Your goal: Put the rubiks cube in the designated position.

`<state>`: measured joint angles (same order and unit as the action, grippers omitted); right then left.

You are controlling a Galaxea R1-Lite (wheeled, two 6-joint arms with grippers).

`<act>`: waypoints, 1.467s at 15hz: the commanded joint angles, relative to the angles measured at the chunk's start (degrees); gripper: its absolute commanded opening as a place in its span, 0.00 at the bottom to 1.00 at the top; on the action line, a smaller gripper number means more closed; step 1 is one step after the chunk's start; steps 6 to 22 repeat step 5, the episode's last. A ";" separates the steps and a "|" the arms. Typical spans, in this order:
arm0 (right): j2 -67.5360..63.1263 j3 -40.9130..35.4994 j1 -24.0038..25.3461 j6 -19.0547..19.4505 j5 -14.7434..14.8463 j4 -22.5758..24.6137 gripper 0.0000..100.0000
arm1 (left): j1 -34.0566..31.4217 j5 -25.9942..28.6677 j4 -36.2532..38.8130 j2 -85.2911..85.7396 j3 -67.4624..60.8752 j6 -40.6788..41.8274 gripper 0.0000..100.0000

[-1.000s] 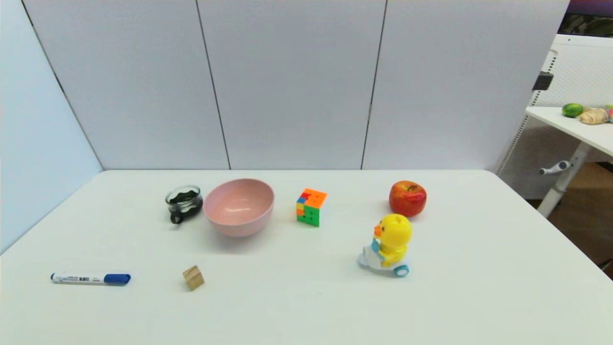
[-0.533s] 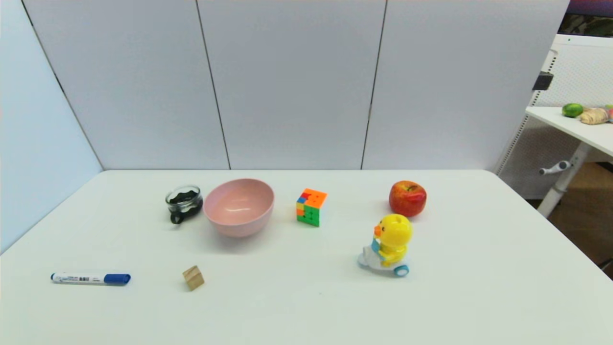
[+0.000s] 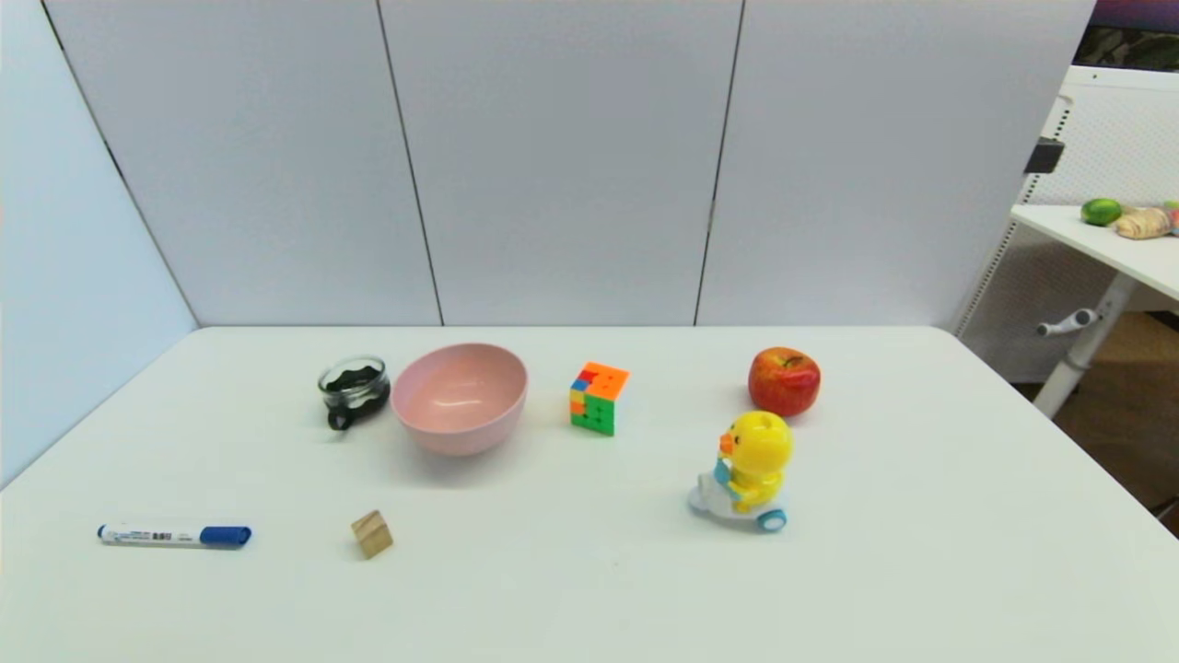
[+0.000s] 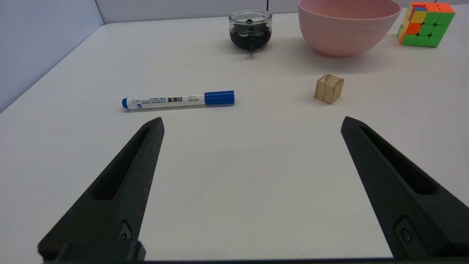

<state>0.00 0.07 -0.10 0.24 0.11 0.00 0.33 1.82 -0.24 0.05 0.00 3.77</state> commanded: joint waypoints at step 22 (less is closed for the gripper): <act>-0.09 0.01 0.01 -0.16 -0.02 0.09 1.00 | 0.02 0.03 -0.02 -0.14 0.00 0.01 1.00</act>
